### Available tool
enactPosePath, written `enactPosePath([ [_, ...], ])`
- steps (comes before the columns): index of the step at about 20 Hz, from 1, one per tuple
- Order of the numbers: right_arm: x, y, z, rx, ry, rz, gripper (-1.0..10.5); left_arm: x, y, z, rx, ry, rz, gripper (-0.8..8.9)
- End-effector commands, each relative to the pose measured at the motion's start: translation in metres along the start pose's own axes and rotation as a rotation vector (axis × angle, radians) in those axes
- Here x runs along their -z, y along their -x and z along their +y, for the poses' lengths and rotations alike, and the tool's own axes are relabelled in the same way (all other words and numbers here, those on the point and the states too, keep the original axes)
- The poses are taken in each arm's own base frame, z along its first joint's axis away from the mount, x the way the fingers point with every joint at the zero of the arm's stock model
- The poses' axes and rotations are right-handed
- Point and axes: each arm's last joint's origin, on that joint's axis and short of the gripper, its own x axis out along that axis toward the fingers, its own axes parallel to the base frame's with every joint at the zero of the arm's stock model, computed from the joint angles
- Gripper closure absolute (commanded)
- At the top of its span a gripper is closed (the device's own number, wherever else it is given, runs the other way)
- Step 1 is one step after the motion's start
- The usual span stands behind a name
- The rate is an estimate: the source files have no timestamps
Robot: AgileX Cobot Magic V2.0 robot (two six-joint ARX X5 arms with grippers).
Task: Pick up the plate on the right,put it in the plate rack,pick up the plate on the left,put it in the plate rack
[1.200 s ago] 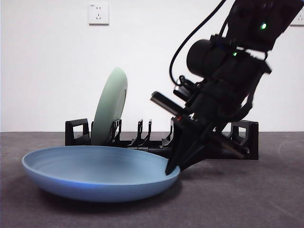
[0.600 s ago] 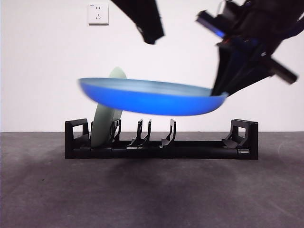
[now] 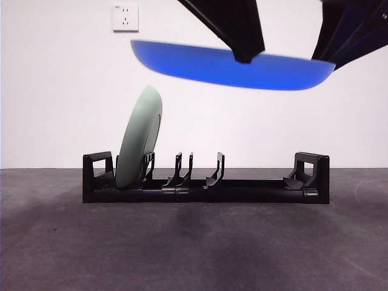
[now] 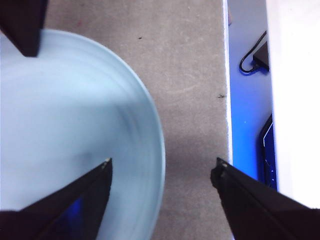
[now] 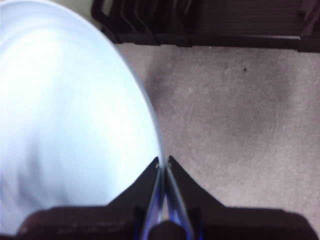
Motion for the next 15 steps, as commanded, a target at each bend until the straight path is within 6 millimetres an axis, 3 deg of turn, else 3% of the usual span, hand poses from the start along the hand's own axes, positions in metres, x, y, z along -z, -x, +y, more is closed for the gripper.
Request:
enactPosePath([
  [1,0.002,0.006,0.002,-0.009,0.011,-0.014,9.6,0.0,-0.012,-0.003,0.015,-0.014,0.028,6.2],
  [5,0.006,0.011,0.003,-0.008,0.011,-0.013,9.6,0.001,-0.021,-0.005,0.03,-0.037,0.054,8.26],
  [11,0.006,0.012,0.003,-0.006,0.027,-0.01,9.4,-0.001,-0.021,-0.005,0.024,-0.034,0.042,8.22],
  [12,0.006,0.012,0.003,-0.006,0.039,-0.011,9.1,-0.001,-0.021,-0.005,0.024,-0.034,0.041,8.22],
  [15,0.005,0.018,0.003,-0.002,0.071,-0.046,6.1,-0.001,-0.021,-0.005,0.024,-0.03,0.041,8.22],
])
